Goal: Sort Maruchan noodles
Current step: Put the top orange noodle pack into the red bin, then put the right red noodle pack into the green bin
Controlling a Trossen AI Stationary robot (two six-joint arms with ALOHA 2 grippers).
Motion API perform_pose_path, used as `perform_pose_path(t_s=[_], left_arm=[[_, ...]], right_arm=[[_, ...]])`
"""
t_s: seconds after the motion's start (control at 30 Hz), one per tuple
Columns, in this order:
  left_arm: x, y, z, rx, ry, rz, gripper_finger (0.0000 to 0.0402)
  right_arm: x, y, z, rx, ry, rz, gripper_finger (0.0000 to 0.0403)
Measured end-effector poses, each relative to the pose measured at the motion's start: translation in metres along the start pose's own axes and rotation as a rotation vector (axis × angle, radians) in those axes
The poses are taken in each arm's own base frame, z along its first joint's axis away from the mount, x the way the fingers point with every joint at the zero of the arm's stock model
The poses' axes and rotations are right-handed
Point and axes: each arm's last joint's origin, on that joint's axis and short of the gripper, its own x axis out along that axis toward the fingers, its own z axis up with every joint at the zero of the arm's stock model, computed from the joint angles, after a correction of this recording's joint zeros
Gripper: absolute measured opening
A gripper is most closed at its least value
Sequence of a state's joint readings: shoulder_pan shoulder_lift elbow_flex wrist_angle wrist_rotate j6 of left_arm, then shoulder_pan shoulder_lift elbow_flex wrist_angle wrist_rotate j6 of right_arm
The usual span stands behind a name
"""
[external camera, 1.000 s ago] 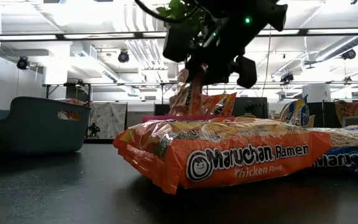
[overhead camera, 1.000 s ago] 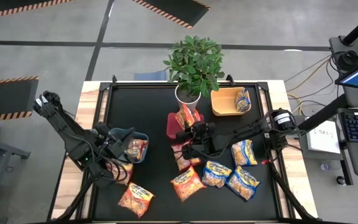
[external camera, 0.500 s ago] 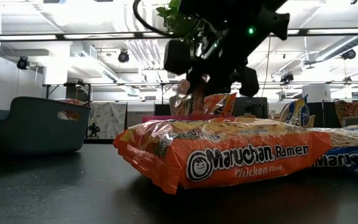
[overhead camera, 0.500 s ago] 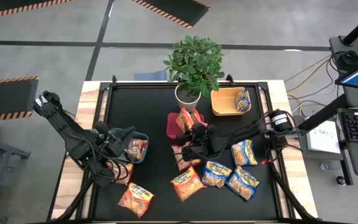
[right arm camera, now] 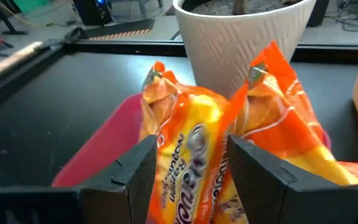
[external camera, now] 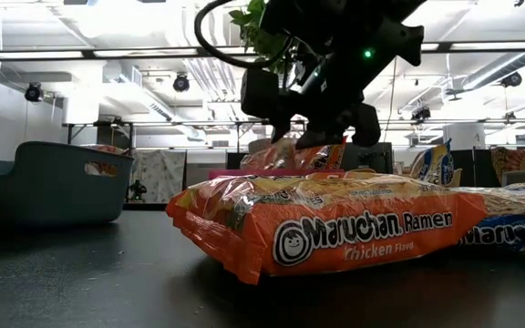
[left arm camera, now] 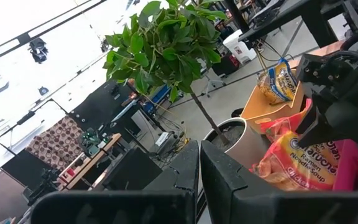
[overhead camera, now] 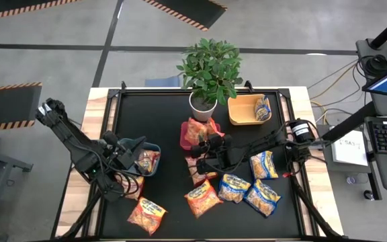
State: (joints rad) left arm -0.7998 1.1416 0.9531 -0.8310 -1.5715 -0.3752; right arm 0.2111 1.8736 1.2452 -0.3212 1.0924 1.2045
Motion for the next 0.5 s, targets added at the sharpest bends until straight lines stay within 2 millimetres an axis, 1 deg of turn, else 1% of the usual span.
perform_pose_path(t_s=[0.1,0.2,0.3,0.37,0.5], left_arm=[[0.0,0.0,0.0,0.0,0.0,0.0,0.0],[0.0,0.0,0.0,0.0,0.0,0.0,0.0],[0.0,0.0,0.0,0.0,0.0,0.0,0.0],[0.0,0.0,0.0,-0.001,0.0,-0.001,0.0],[0.0,-0.001,-0.001,-0.004,0.002,-0.002,0.0]], right_arm=[[-0.002,-0.001,0.004,-0.019,0.004,-0.009,0.0189],[-0.006,0.0,0.012,-0.02,0.001,-0.007,0.0189],[-0.011,0.001,0.021,-0.063,0.005,-0.002,0.0187],[-0.017,0.003,0.03,-0.093,0.023,0.027,0.0187],[-0.032,0.006,0.048,-0.242,0.137,0.151,0.0187]])
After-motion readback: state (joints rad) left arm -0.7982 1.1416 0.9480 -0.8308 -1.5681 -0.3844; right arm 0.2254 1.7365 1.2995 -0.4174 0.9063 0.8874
